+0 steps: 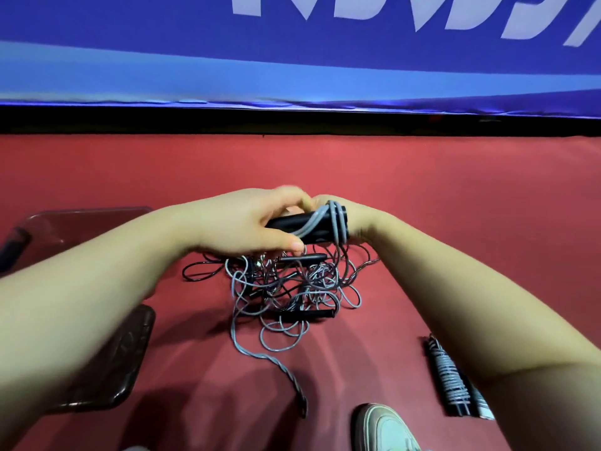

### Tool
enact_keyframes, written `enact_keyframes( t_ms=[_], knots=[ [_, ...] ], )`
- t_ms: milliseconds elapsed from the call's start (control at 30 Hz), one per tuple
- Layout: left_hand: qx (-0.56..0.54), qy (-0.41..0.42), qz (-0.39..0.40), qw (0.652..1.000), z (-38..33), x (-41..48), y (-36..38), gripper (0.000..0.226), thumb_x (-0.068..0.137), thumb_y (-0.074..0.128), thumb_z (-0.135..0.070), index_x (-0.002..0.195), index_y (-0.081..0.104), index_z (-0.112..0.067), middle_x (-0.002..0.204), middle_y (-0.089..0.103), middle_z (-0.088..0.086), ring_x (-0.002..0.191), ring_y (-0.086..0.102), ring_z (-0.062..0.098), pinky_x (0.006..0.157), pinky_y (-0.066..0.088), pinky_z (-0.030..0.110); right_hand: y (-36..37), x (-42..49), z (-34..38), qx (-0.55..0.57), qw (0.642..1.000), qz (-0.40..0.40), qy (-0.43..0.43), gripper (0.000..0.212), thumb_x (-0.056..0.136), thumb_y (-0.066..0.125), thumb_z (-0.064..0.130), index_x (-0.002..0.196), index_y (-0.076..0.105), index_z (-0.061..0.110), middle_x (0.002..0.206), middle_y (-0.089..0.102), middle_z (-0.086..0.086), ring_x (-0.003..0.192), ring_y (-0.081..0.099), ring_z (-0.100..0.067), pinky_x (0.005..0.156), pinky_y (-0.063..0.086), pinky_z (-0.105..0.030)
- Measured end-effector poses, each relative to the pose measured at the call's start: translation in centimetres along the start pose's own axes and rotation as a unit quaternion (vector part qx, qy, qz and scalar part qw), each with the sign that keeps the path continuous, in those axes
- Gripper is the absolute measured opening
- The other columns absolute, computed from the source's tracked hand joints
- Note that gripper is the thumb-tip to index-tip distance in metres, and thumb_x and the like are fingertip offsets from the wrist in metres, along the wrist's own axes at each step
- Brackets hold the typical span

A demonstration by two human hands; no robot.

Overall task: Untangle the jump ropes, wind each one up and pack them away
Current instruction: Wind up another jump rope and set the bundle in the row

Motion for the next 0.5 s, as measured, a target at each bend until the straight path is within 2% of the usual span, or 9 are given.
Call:
enact_keyframes(
  t_ms=[33, 100, 167, 200, 233, 300, 400, 467, 500],
  knots=[
    [-0.013, -0.005, -0.012, 1.000, 0.2, -0.1, -0.4, 0.045, 0.074, 0.065, -0.051, 0.112, 0.043, -0.043, 0.097, 0.071, -0.010, 0.094, 0.066, 0.018, 0.090, 0.048, 0.041, -0.4, -0.2, 0.0, 0.017, 1.000, -0.010, 0.005, 0.007, 0.069, 0.055, 0.002, 0.068, 0.054, 0.009, 0.049, 0.057, 0.006, 0.047, 0.047, 0.001, 0.048, 0.040, -0.013],
    [-0.040, -0.009, -0.023, 0.999, 0.5, -0.2, -0.9, 0.053, 0.085, 0.067, -0.032, 0.121, 0.033, -0.051, 0.098, 0.070, -0.023, 0.101, 0.064, 0.009, 0.093, 0.046, 0.029, -0.8, -0.3, -0.4, 0.049, 0.998, -0.020, 0.033, 0.028, 0.075, 0.056, -0.008, 0.067, 0.049, 0.018, 0.050, 0.048, 0.011, 0.043, 0.041, 0.002, 0.044, 0.033, -0.010],
    [-0.032, 0.004, -0.024, 0.999, -0.2, -0.1, -0.9, 0.074, 0.090, 0.063, -0.025, 0.130, 0.015, -0.063, 0.112, 0.061, -0.032, 0.114, 0.055, -0.001, 0.097, 0.038, 0.011, 0.7, 0.0, -1.0, 0.102, 0.992, 0.019, 0.068, 0.025, 0.067, 0.054, -0.005, 0.059, 0.058, 0.018, 0.050, 0.050, 0.008, 0.042, 0.041, 0.001, 0.043, 0.032, -0.010],
    [-0.047, 0.011, -0.021, 0.999, -0.4, 0.0, -0.7, 0.074, 0.091, 0.061, -0.022, 0.131, 0.014, -0.064, 0.110, 0.062, -0.031, 0.105, 0.059, -0.003, 0.089, 0.041, 0.008, 1.5, 0.5, -1.2, 0.139, 0.987, 0.032, 0.077, 0.024, 0.060, 0.048, -0.002, 0.051, 0.061, 0.016, 0.045, 0.050, 0.006, 0.038, 0.040, 0.000, 0.041, 0.031, -0.011],
    [-0.091, 0.015, -0.017, 0.996, -0.7, 0.0, -0.4, 0.071, 0.093, 0.058, -0.016, 0.132, 0.020, -0.061, 0.098, 0.066, -0.025, 0.085, 0.062, 0.000, 0.076, 0.045, 0.009, 2.2, 1.1, -1.3, 0.164, 0.982, 0.036, 0.082, 0.025, 0.057, 0.045, -0.002, 0.048, 0.062, 0.014, 0.043, 0.051, 0.005, 0.036, 0.038, 0.000, 0.039, 0.029, -0.011],
    [-0.207, 0.014, -0.032, 0.978, -0.5, 0.1, -0.5, 0.063, 0.095, 0.051, -0.004, 0.135, 0.031, -0.048, 0.081, 0.064, -0.008, 0.062, 0.053, 0.011, 0.055, 0.045, 0.017, 2.7, 2.3, -1.6, 0.222, 0.971, 0.006, 0.086, 0.026, 0.075, 0.042, -0.003, 0.064, 0.059, 0.012, 0.048, 0.053, 0.001, 0.035, 0.034, -0.001, 0.037, 0.023, -0.011],
    [-0.344, -0.020, -0.121, 0.931, 2.0, 0.3, -2.7, 0.056, 0.094, 0.047, -0.001, 0.136, 0.039, -0.038, 0.074, 0.060, 0.002, 0.057, 0.049, 0.014, 0.044, 0.042, 0.020, 1.3, 3.5, -1.0, 0.385, 0.918, -0.082, 0.049, 0.040, 0.099, 0.026, 0.014, 0.069, 0.052, 0.016, 0.055, 0.045, -0.001, 0.033, 0.024, 0.001, 0.037, 0.014, -0.012],
    [-0.399, -0.058, -0.170, 0.899, 4.0, 0.0, -3.8, 0.054, 0.095, 0.047, -0.003, 0.138, 0.040, -0.033, 0.076, 0.059, 0.005, 0.056, 0.051, 0.015, 0.043, 0.043, 0.021, -0.3, 3.6, -0.3, 0.427, 0.892, -0.147, -0.024, 0.031, 0.102, 0.031, 0.025, 0.077, 0.047, 0.018, 0.058, 0.042, 0.005, 0.036, 0.021, 0.000, 0.039, 0.015, -0.014],
    [-0.420, -0.075, -0.189, 0.885, 4.9, -0.2, -4.2, 0.052, 0.095, 0.047, -0.003, 0.138, 0.041, -0.033, 0.077, 0.059, 0.006, 0.056, 0.051, 0.015, 0.043, 0.043, 0.021, -1.0, 3.4, 0.1, 0.408, 0.895, -0.170, -0.056, 0.023, 0.101, 0.037, 0.025, 0.081, 0.047, 0.018, 0.060, 0.041, 0.006, 0.039, 0.023, -0.001, 0.041, 0.018, -0.015]
  ],
)
Point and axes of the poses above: each hand's wrist, its own x-axis towards the middle knuckle, its own y-axis out of the palm, z = x × y, the point moved 10 cm from there along x, towards the middle knuckle
